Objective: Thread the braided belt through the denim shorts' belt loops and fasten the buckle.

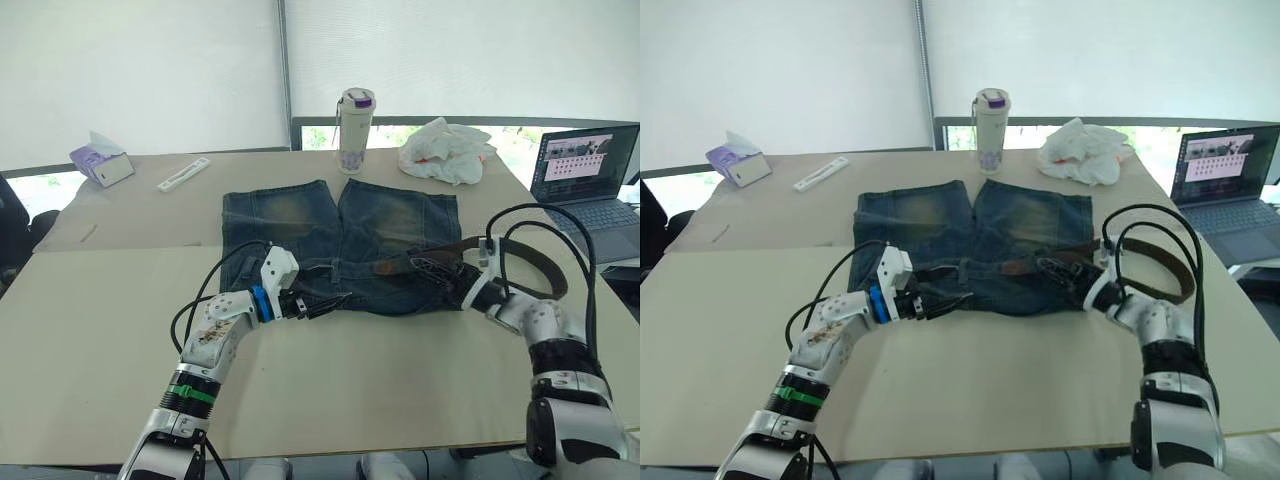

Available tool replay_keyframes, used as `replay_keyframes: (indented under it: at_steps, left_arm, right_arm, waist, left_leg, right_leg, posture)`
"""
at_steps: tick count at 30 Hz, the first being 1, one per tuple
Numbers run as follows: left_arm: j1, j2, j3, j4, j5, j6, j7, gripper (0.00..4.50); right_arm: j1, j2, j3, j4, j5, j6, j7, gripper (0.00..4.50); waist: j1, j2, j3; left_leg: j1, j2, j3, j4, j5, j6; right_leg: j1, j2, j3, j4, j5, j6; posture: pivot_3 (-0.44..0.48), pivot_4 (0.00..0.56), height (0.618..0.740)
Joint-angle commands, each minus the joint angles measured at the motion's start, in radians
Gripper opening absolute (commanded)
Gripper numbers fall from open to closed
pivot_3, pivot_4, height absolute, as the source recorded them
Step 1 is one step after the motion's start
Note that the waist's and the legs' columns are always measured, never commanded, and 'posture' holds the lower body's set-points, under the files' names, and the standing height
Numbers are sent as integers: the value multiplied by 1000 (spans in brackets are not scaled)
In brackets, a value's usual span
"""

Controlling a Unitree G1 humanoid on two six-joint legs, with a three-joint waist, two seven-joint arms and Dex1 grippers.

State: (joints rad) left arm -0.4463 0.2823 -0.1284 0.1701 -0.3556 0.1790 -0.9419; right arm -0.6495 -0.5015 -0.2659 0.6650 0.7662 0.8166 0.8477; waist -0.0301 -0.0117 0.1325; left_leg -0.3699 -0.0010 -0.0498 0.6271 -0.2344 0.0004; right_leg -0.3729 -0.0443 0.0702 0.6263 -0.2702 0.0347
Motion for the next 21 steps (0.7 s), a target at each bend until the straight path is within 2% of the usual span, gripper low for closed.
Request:
replay_keyframes:
  at_steps: [1, 8, 11, 16, 21]
  left_arm:
    - [-33, -11, 57, -3, -51, 40, 19, 3791]
    - [-103, -87, 165, 15, -236, 320, 96, 3791]
    - [-157, -121, 193, 88, -281, 410, 111, 3791]
    - [-214, -149, 215, 183, -308, 460, 90, 3791]
    - [-218, -167, 207, 169, -349, 542, 51, 3791]
  right_arm:
    - [-12, 27, -110, -31, 108, 125, -11, 0]
    - [49, 53, -210, -137, 241, 329, -18, 0]
    - [72, 76, -240, -190, 292, 372, -34, 0]
    - [106, 94, -259, -257, 340, 417, -41, 0]
    - [120, 103, -263, -283, 345, 400, -65, 0]
  waist:
    - [0, 0, 0]
    - [1, 0, 0]
    - [0, 0, 0]
    - [-9, 0, 0]
    - [-13, 0, 0]
  left_leg:
    - [0, 0, 0, 0, 0, 0]
    - [-1, 0, -2, 0, 0, 0]
    - [-1, -1, -2, 1, 0, 0]
    - [-1, -1, -1, 1, 0, 0]
    - [-1, -1, -1, 0, 0, 0]
  right_leg:
    - [0, 0, 0, 0, 0, 0]
    - [0, 0, -1, 0, 0, 0]
    - [0, 0, -1, 0, 0, 0]
    - [0, 1, -1, 1, 0, 1]
    - [0, 1, -1, 1, 0, 1]
  posture:
    - [0, 150, 740]
    - [0, 150, 740]
    - [0, 150, 740]
    - [0, 150, 740]
    - [0, 150, 740]
